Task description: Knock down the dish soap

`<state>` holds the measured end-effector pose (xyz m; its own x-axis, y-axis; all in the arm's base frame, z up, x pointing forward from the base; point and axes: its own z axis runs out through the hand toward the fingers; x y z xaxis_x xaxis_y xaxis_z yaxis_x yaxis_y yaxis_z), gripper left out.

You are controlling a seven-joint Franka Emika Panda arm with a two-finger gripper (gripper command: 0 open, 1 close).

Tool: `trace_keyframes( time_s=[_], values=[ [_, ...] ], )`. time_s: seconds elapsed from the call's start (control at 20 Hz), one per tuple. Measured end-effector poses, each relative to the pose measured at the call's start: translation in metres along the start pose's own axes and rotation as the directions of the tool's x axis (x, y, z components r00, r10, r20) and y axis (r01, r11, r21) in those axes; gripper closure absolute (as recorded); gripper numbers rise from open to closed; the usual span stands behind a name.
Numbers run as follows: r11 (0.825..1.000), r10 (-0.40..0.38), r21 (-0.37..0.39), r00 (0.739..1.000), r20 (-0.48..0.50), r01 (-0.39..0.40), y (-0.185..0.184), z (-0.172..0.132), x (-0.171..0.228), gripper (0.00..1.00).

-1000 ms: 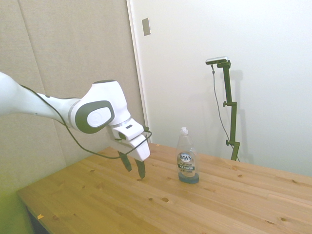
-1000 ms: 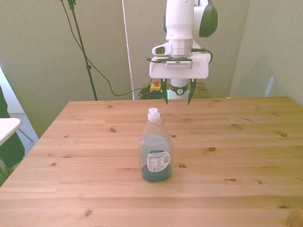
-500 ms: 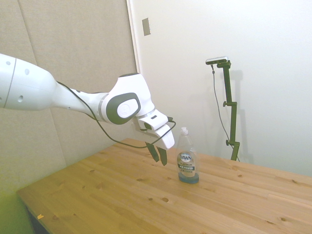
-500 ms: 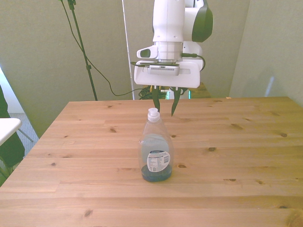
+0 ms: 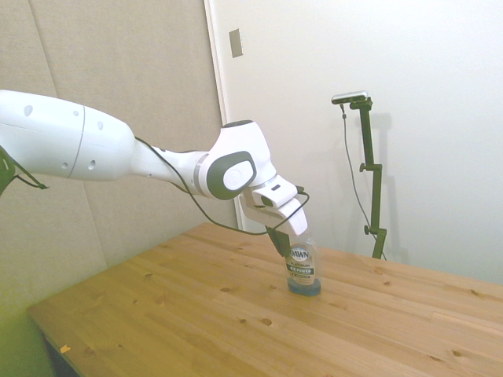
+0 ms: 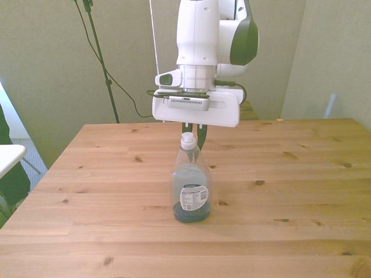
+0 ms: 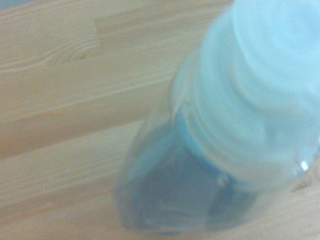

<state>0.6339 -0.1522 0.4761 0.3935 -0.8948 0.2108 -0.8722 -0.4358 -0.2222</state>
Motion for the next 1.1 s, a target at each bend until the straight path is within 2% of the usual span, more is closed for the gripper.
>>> trace_keyframes(
  time_s=[0.4, 0.6, 1.1],
  values=[
    [0.995, 0.090, 0.044, 0.994, -0.057, -0.088, -0.047, 0.030, 0.014, 1.00],
    [0.993, 0.111, 0.059, 0.991, -0.077, -0.106, -0.072, 0.043, 0.016, 1.00],
    [0.990, 0.133, 0.069, 0.986, -0.100, -0.126, -0.091, 0.052, 0.027, 1.00]
  ],
)
